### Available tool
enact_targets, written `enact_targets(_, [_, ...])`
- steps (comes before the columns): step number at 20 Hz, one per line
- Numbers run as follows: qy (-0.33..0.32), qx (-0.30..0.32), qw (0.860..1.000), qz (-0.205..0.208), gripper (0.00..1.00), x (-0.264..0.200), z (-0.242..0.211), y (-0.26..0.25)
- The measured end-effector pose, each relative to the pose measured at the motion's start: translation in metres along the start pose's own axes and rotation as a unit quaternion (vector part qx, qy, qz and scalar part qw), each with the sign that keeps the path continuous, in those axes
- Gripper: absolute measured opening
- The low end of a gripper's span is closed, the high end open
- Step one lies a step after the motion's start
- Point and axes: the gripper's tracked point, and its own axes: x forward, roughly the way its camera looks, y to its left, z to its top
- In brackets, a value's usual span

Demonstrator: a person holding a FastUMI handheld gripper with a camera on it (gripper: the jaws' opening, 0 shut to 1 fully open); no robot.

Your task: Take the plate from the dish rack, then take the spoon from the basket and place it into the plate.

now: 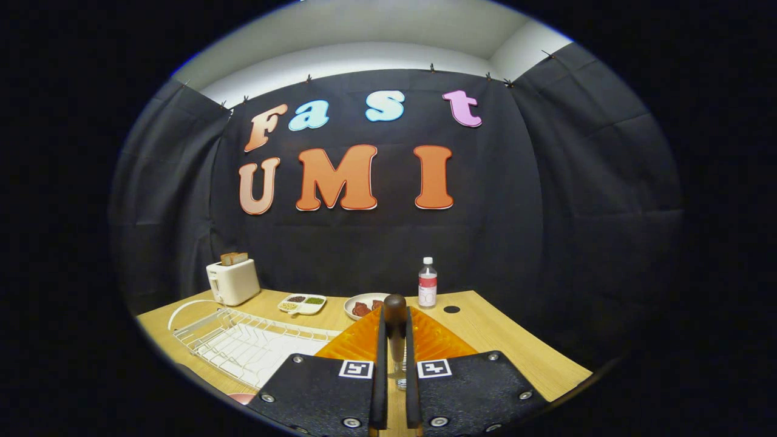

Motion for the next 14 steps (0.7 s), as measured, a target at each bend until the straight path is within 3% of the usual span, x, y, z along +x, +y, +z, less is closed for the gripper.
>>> enact_targets(7, [-0.005,0.007,0.999,0.031,0.12,-0.031,0.016,0.017])
enact_targets(14, [-0.003,-0.01,0.992,0.127,0.12,-0.063,0.014,0.082])
